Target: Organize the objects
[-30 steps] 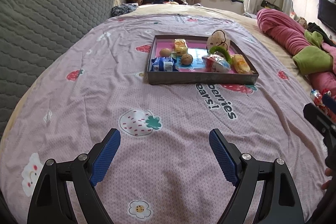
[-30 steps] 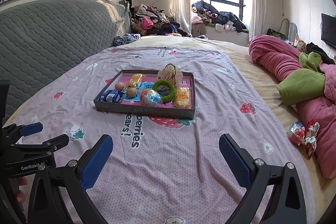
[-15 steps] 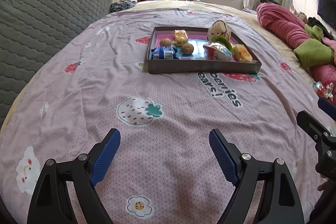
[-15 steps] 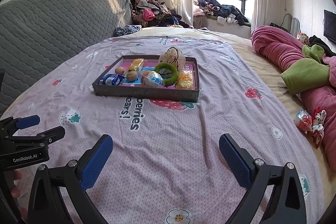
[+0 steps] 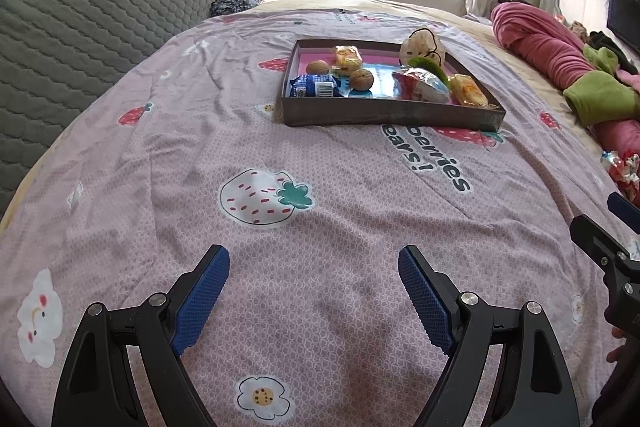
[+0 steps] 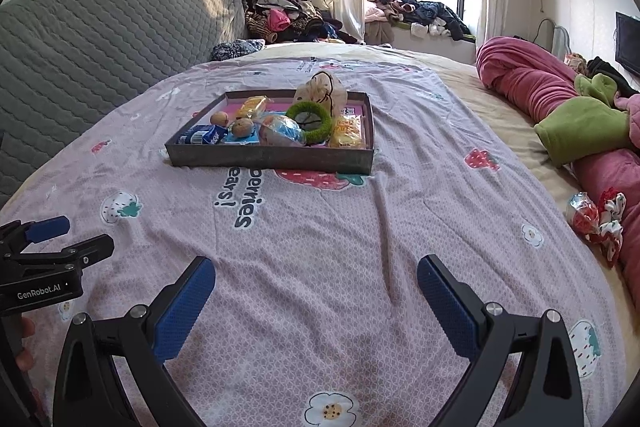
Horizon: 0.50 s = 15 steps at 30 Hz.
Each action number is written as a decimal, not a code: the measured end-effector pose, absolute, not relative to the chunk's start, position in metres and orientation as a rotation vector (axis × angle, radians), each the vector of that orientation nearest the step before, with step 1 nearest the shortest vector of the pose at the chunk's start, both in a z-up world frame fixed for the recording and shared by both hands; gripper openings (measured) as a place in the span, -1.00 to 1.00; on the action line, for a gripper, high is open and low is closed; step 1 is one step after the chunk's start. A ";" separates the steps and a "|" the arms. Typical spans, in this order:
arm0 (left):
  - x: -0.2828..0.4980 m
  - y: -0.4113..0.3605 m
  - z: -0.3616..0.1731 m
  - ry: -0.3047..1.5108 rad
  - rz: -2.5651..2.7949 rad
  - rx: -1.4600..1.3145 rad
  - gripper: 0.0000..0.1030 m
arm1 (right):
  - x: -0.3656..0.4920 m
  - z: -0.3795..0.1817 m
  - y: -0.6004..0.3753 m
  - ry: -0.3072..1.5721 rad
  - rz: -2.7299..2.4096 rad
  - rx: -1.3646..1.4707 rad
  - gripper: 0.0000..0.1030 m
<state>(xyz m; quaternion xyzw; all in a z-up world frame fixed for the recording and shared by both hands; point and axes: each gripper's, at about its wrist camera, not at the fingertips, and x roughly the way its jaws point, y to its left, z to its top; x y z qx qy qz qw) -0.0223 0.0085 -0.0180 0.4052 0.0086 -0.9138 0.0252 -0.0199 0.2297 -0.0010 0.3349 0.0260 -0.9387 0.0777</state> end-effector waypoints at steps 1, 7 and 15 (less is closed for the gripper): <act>-0.023 0.009 -0.019 0.025 -2.822 1.251 0.69 | -0.020 -0.002 0.230 0.075 -2.809 1.007 0.98; -0.024 0.008 -0.024 0.036 -2.827 1.257 0.69 | -0.021 -0.007 0.230 0.085 -2.805 1.018 0.98; -0.031 0.004 -0.035 0.037 -2.806 1.284 0.69 | -0.025 -0.020 0.231 0.092 -2.799 1.051 0.98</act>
